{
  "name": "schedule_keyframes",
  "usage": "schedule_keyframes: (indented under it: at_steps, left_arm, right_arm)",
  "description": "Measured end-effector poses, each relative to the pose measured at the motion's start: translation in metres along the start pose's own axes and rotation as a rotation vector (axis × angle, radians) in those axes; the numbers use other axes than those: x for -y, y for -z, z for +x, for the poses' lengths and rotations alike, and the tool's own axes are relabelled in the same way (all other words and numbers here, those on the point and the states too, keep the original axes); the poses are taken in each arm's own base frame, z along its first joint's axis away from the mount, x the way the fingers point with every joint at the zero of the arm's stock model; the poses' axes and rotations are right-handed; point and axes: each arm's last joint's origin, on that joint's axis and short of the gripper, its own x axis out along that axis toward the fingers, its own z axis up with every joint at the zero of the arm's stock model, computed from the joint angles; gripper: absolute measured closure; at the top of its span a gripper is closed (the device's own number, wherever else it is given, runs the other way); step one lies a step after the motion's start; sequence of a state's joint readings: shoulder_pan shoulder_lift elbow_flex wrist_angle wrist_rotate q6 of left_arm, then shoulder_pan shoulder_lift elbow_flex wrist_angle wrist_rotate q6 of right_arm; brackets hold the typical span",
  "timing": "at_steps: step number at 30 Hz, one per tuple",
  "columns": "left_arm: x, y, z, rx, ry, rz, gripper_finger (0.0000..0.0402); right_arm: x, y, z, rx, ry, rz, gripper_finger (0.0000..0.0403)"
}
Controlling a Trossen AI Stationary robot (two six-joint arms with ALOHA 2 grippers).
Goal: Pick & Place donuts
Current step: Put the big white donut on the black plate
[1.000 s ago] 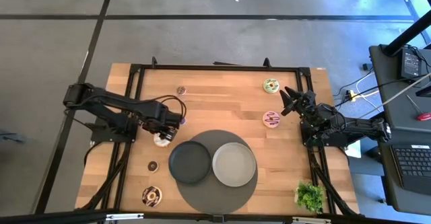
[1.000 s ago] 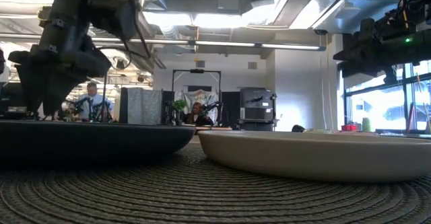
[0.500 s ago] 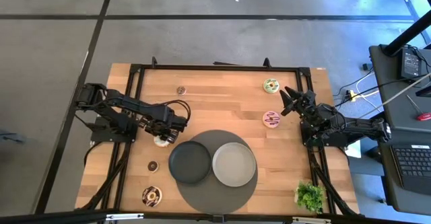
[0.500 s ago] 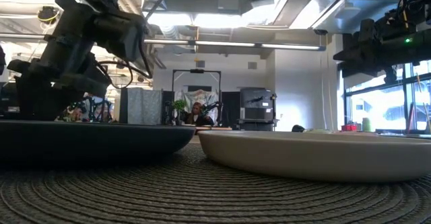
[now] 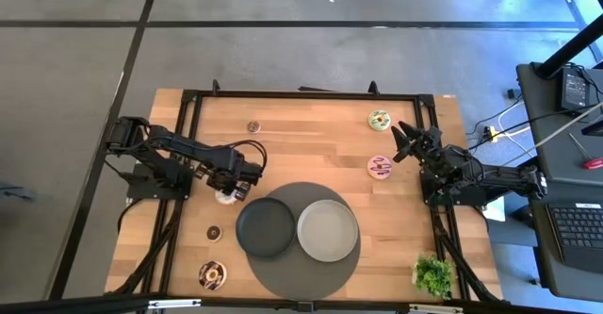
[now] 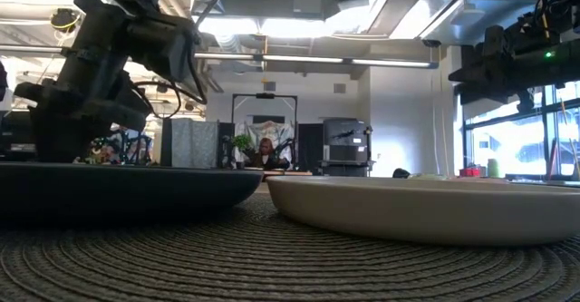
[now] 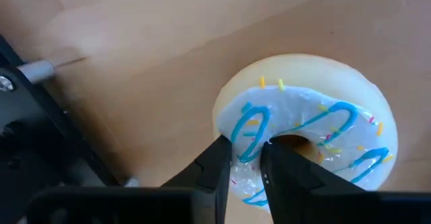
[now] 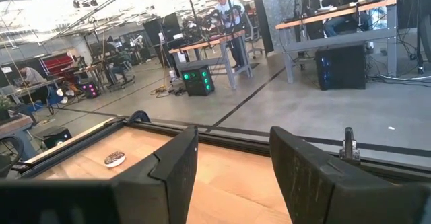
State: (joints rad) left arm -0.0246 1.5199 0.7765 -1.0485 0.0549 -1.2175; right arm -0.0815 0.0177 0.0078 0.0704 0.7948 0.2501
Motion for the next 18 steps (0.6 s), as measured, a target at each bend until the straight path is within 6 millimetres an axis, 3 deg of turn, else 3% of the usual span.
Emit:
schedule_keyframes:
  at_steps: [10, 18]
  left_arm:
    - [-0.008, 0.003, -0.018, 0.054, 0.081, -0.004, 0.0338]
    - [-0.005, 0.002, -0.081, 0.292, 0.296, 0.099, 0.0339]
  right_arm:
    - [0.0, 0.0, 0.0, 0.0, 0.0, -0.001, 0.0217]
    - [0.0, 0.0, 0.0, 0.0, 0.0, 0.0, 0.0217]
